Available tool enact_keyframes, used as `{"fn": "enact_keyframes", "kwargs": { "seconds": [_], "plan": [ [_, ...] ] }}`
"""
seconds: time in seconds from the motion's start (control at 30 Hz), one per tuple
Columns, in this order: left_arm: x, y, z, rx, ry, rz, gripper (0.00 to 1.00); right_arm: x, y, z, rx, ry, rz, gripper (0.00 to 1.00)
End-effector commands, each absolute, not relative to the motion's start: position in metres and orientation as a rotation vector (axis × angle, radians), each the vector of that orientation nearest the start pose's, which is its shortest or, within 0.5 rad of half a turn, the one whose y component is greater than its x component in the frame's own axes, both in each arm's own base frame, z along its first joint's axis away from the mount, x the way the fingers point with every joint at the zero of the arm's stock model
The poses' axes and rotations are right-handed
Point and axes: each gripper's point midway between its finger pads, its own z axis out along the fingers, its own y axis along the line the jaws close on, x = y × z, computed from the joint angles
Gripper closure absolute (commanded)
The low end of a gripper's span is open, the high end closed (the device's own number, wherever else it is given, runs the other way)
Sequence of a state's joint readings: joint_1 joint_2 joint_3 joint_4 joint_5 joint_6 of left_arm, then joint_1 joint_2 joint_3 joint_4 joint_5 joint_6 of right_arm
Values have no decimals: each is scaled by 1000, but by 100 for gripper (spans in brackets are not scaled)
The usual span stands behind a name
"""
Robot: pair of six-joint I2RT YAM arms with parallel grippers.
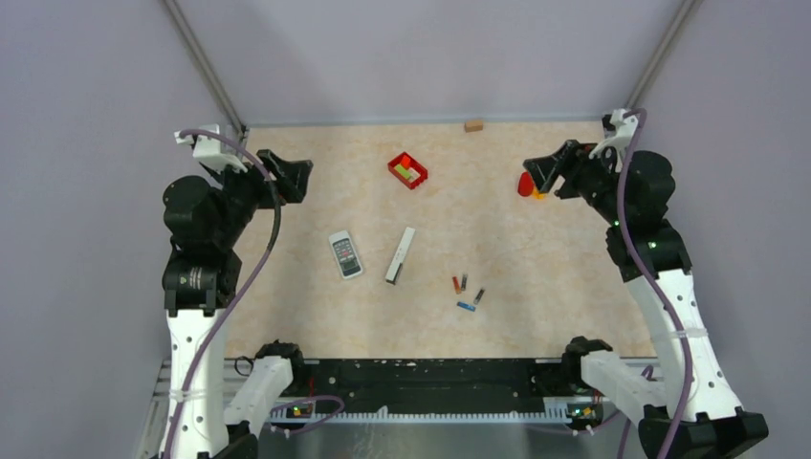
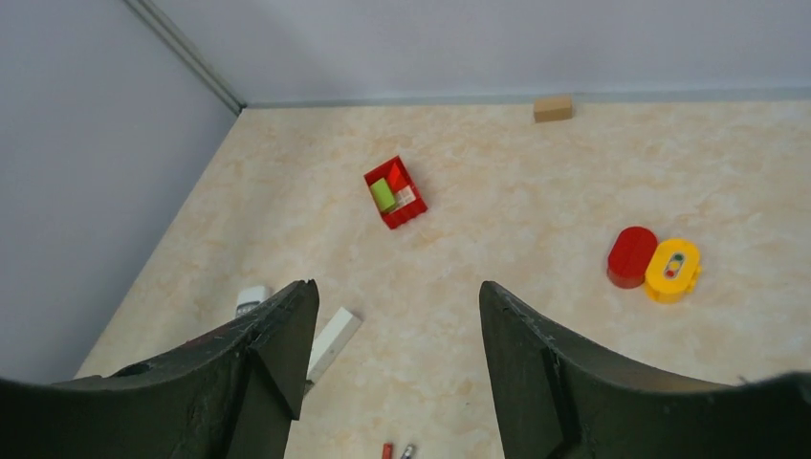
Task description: Load the batteries into the remote control
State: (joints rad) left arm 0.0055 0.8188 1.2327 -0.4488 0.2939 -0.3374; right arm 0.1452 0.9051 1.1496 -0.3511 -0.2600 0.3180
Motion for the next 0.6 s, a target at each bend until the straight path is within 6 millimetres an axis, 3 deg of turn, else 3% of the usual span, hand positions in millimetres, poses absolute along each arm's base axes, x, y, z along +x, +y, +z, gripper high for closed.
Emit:
{"fn": "enact_keyframes", "kwargs": {
  "seconds": [0.0, 0.23, 0.4, 0.57],
  "plan": [
    [276, -58, 430, -94, 1542, -492, 1, 300, 127, 388, -112, 1624, 748, 34],
    [284, -59, 419, -117, 1538, -523, 1, 308, 148, 357, -94, 1673, 916, 34],
    [295, -59, 397, -166, 1567, -548, 1, 316, 151, 332, -38, 1730, 959, 34],
    [299, -109, 343, -26, 1739, -791, 1, 327, 160, 300, 28, 1793, 981, 34]
  ]
}}
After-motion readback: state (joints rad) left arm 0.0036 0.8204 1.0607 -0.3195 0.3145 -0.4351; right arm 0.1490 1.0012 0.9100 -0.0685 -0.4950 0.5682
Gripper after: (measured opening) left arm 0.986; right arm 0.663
